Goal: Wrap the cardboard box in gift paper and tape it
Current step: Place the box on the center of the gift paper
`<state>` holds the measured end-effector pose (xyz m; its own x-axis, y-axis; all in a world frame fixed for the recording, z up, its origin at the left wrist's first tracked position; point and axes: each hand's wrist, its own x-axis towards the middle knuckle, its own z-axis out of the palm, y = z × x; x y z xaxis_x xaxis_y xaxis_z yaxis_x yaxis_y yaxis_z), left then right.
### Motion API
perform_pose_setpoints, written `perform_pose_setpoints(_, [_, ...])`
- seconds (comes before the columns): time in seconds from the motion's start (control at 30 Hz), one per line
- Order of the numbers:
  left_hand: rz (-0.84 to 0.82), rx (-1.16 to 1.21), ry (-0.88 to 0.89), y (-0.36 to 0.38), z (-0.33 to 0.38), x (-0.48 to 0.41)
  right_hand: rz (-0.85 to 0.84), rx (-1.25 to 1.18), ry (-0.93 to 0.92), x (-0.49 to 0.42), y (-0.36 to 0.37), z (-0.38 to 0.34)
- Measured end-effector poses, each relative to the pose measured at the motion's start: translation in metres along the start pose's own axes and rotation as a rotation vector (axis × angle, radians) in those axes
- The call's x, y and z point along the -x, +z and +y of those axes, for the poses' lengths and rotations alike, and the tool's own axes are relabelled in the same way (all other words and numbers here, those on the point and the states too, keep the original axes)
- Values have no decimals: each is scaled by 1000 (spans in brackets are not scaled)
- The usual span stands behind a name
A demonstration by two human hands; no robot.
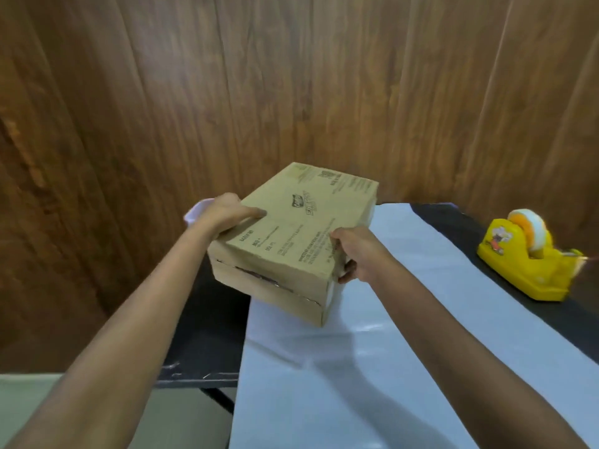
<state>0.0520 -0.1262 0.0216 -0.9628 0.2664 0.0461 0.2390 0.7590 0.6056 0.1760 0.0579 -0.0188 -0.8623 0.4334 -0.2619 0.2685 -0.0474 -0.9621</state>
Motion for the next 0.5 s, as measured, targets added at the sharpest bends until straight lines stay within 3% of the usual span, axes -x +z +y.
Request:
perform_pose_setpoints(0.13, [-98,35,137,54,26,-19,97,-5,73,0,-38,22])
perform_pose_setpoints(0.3, [-84,-187,221,82,20,-32,46,-43,106,5,-48,36])
perform_pose_setpoints(0.4, [141,-246,222,89,14,-26,62,-21,51,-2,-54,38])
perform_pose_setpoints(0.5, [434,-23,159,106,20,7,254,-11,-119,-34,-73,29])
